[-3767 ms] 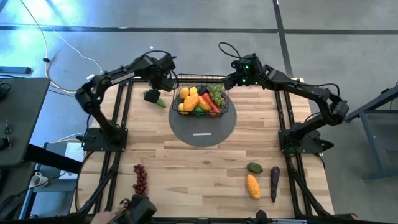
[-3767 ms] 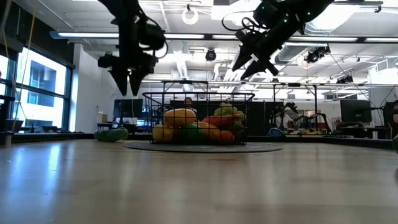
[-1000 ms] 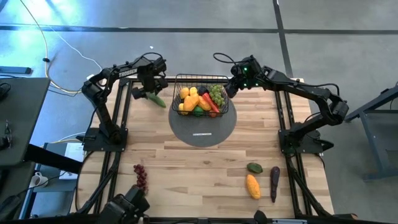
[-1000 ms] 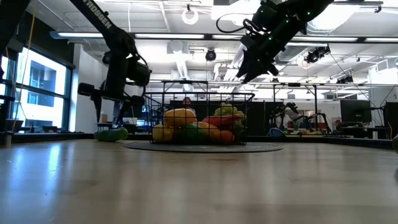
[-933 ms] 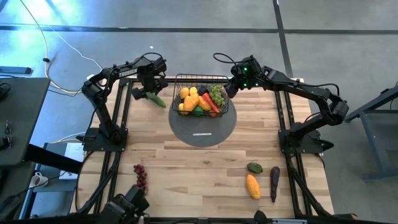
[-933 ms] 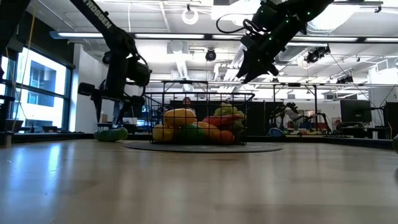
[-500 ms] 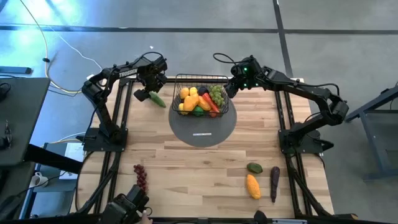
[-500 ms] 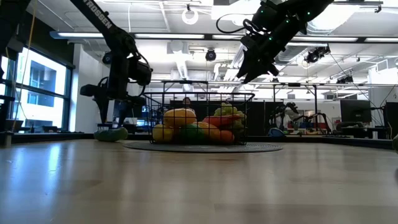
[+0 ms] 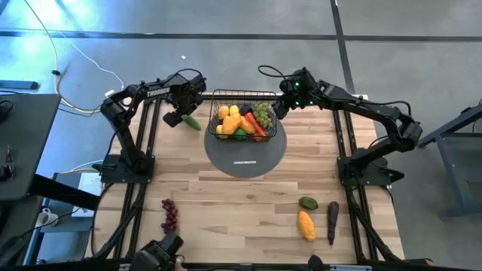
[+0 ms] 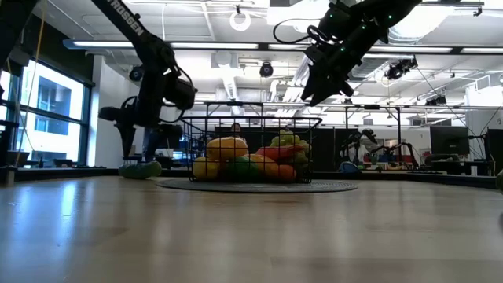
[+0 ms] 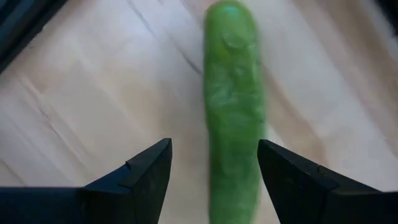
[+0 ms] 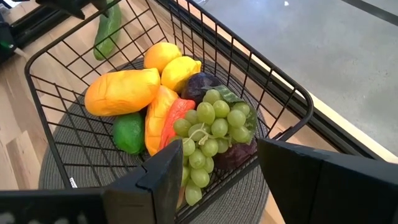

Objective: Build produce basket
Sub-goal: Put the green cucumber into the basket, then put the green lime into the basket

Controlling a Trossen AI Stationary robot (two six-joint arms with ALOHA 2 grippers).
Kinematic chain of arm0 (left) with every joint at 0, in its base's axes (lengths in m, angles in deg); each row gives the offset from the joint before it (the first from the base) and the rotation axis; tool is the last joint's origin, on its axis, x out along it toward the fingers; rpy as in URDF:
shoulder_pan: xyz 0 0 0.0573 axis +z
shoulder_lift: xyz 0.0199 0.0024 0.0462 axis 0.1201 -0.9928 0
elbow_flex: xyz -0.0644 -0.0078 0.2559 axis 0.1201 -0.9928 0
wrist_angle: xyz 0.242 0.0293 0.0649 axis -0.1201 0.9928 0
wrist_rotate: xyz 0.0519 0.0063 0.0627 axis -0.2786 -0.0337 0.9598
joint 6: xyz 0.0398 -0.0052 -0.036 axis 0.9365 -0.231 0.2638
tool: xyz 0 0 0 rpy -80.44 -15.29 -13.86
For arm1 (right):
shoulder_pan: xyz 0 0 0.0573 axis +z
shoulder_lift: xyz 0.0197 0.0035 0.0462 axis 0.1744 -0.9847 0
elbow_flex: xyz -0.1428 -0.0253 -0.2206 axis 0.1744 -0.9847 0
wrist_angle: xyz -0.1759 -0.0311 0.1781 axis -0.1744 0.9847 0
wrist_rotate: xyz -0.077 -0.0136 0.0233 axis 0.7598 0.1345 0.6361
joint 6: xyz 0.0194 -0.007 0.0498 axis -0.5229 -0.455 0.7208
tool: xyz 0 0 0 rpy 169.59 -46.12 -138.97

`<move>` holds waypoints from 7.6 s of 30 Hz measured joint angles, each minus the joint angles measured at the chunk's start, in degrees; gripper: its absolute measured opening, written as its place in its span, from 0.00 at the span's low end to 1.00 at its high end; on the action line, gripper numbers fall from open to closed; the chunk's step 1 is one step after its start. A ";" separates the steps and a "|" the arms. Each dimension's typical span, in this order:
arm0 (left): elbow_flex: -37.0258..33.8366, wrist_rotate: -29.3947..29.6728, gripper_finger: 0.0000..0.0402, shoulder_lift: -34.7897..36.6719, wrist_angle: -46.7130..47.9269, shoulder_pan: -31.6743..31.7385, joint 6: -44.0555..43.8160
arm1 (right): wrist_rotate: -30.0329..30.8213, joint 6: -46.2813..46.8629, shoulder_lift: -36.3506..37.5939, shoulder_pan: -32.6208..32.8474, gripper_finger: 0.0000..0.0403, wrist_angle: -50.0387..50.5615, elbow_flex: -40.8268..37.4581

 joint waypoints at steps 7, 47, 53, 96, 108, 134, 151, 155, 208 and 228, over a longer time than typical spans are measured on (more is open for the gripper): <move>-4.02 0.02 0.57 -0.02 -5.28 -1.17 -2.15 | 0.04 0.00 0.00 0.00 0.47 0.01 0.00; -4.05 1.01 0.49 -5.16 -7.25 -1.86 9.89 | 0.11 0.04 0.00 0.00 0.47 1.76 0.00; -4.05 2.55 0.31 -5.18 -6.62 -1.97 17.39 | 0.11 0.02 0.00 0.00 0.47 1.76 0.00; -4.10 18.18 0.30 27.01 -33.42 -15.39 77.78 | 3.95 16.91 2.14 5.32 0.47 2.00 0.02; -4.08 12.91 0.31 27.02 -48.24 -21.53 112.98 | 14.97 31.29 2.14 15.10 0.47 10.00 0.02; -4.08 3.12 0.37 15.96 -58.50 -27.00 135.27 | 21.20 58.23 2.14 26.78 0.47 30.33 0.02; -4.08 7.01 0.46 6.58 -64.07 -31.74 143.43 | 20.28 61.16 2.15 29.82 0.47 31.74 0.02; -4.10 10.74 0.49 4.77 -64.21 -32.63 146.51 | 19.74 61.58 2.14 29.79 0.47 32.15 0.02; 9.78 3.98 0.52 8.11 -32.54 -34.04 139.63 | 13.50 60.54 2.14 31.56 0.47 32.12 0.04; 9.76 1.20 0.52 19.51 -17.13 -36.69 129.08 | -1.23 56.64 2.10 45.01 0.51 34.19 0.04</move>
